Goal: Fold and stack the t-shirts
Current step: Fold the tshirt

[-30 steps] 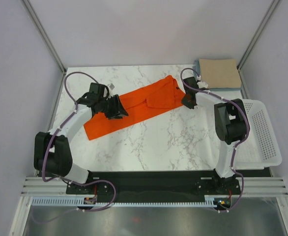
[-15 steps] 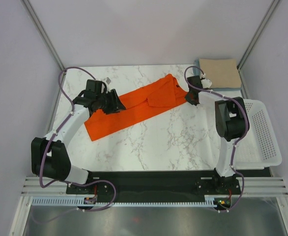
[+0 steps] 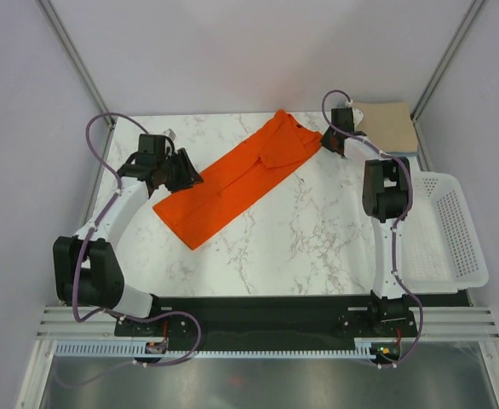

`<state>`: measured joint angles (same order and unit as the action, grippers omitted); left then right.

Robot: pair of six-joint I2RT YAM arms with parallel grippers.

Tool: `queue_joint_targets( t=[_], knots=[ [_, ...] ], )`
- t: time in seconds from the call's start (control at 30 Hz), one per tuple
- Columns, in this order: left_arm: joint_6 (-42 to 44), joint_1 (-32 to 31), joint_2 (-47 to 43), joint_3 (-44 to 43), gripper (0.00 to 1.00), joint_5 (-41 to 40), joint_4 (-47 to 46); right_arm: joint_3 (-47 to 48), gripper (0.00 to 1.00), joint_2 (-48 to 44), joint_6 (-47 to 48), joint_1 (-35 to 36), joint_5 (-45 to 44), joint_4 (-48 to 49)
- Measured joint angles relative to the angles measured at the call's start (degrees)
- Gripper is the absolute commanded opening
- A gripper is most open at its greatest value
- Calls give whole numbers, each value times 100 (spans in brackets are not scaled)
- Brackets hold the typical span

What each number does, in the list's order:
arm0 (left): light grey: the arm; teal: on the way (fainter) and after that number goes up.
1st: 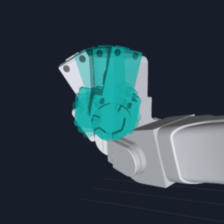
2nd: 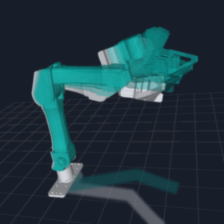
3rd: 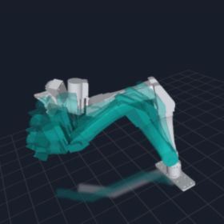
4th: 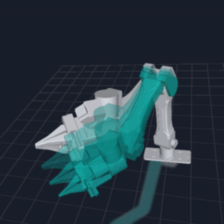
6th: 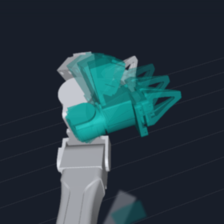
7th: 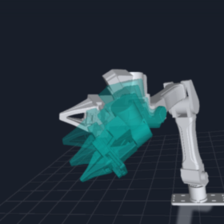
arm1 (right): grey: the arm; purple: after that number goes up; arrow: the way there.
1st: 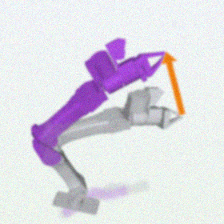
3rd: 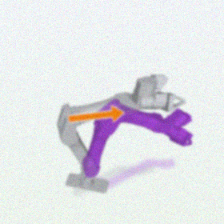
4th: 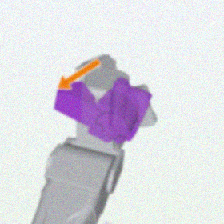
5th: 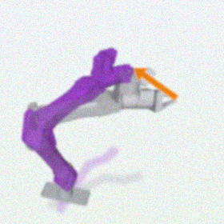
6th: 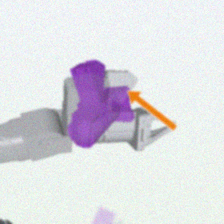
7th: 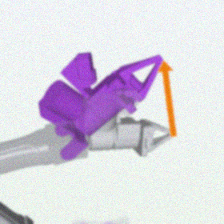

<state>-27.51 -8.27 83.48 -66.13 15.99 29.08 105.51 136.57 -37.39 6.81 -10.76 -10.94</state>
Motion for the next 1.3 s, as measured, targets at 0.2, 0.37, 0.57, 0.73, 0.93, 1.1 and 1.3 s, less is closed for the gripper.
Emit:
queue_joint_targets(
  t=[0.2,0.37,0.57,0.73,0.93,1.1,1.3],
  knots=[
    [-4,437,22,415,50,-662,-87,713,27,404,236,-87,457,-157],
    [-111,1134,372,632,49,-573,-173,111,33,-98,33,-76,501,-385],
    [-127,1587,857,584,49,-549,-323,-1158,47,-1412,-413,144,490,-702],
    [-256,1919,933,302,49,-485,-407,-2164,47,-2437,-1069,1051,461,-673],
    [-446,1978,330,195,50,-496,-516,-3008,45,-2844,-2361,2964,151,-699],
    [-509,2177,378,-356,51,-396,-638,-2981,45,-2769,-3097,4404,-63,-737],
    [-573,2892,640,-474,51,-11,-780,-1991,46,-2052,-3510,5254,-221,-704]
  ],
)
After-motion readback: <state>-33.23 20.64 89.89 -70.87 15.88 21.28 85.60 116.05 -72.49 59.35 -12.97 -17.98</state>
